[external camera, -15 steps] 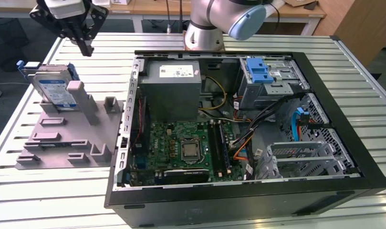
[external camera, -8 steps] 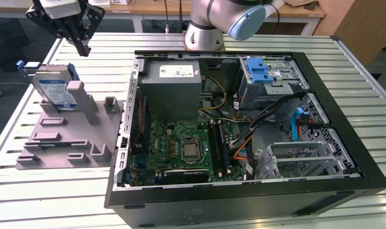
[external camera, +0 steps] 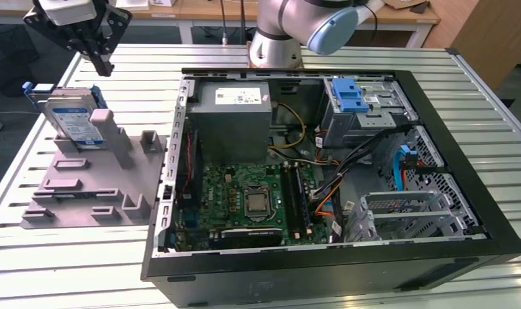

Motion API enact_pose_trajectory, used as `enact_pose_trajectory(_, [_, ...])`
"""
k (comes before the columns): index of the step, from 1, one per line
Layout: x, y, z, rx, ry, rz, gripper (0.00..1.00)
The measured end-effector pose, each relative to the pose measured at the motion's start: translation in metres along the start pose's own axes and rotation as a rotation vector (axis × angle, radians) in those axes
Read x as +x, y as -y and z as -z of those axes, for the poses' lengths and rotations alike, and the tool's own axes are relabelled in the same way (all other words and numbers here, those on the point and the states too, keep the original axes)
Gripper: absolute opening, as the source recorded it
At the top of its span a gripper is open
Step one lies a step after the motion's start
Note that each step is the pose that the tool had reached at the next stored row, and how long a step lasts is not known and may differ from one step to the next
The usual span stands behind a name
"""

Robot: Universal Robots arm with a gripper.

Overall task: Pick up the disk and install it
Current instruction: 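Reach for the disk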

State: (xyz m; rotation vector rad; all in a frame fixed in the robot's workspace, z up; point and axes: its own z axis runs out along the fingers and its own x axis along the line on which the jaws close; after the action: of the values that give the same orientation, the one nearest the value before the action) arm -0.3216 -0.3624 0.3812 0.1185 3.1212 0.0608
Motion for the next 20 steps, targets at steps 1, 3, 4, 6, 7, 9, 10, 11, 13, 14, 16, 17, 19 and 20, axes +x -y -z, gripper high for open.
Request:
enact_pose_trajectory(1, [0.0027, 0.0002, 0.0, 0.0001, -0.0001, 0.0, 0.11])
enact_pose_trajectory(3, [0.0071, 0.0006, -0.0001, -0.0001, 0.0, 0.0, 0.11])
enact_pose_trajectory(4, [0.0093, 0.0008, -0.0001, 0.0, -0.0001, 0.0, 0.11])
enact_pose_trajectory(6, [0.0138, 0.0011, -0.0001, 0.0, -0.0001, 0.0, 0.11])
enact_pose_trajectory(7, [0.0167, 0.0013, -0.0002, 0.0, 0.0, 0.0, 0.11])
enact_pose_trajectory(9, [0.0217, 0.0015, -0.0002, 0.0001, -0.0001, 0.0, 0.11])
enact_pose_trajectory(10, [0.0238, 0.0012, -0.0005, 0.0001, 0.0, 0.0, 0.11])
enact_pose_trajectory(11, [0.0252, 0.0002, -0.0008, 0.0003, 0.0, 0.0, 0.11])
enact_pose_trajectory(13, [0.0263, -0.0036, -0.0013, 0.001, -0.0001, 0.0, 0.11])
enact_pose_trajectory(14, [0.0269, -0.0053, -0.0016, 0.0009, 0.0, 0.0, 0.11])
enact_pose_trajectory(16, [0.0297, -0.0068, -0.0023, 0.001, -0.0003, 0.0, 0.11])
enact_pose_trajectory(17, [0.0321, -0.007, -0.0025, 0.001, -0.0008, 0.0, 0.11])
enact_pose_trajectory(19, [0.0384, -0.007, -0.0029, 0.0011, -0.002, 0.0, 0.11])
enact_pose_trajectory(20, [0.0416, -0.007, -0.0032, 0.0011, -0.0025, 0.0, 0.11])
